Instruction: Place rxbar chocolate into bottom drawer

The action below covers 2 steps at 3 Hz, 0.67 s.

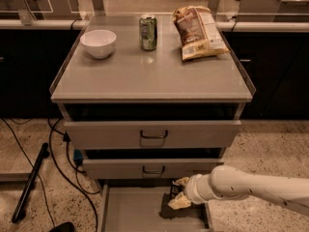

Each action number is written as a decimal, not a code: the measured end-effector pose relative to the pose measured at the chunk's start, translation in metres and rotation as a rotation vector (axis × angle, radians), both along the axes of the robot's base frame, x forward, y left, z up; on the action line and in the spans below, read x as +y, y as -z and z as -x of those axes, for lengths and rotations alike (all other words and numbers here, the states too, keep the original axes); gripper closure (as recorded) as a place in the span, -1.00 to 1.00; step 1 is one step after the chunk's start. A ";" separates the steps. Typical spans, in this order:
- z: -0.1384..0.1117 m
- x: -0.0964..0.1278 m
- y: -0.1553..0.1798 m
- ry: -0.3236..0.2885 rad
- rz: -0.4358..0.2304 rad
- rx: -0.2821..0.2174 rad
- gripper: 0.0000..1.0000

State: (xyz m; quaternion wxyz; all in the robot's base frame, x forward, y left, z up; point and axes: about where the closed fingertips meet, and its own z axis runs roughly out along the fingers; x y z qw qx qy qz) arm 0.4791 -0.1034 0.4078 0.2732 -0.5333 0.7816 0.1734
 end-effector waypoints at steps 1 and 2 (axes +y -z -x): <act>0.000 0.000 0.000 0.000 0.000 0.000 1.00; 0.005 0.002 0.038 -0.030 0.001 -0.009 1.00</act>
Offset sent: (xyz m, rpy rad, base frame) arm -0.0131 0.0031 -0.1168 -0.0063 -0.0321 0.0896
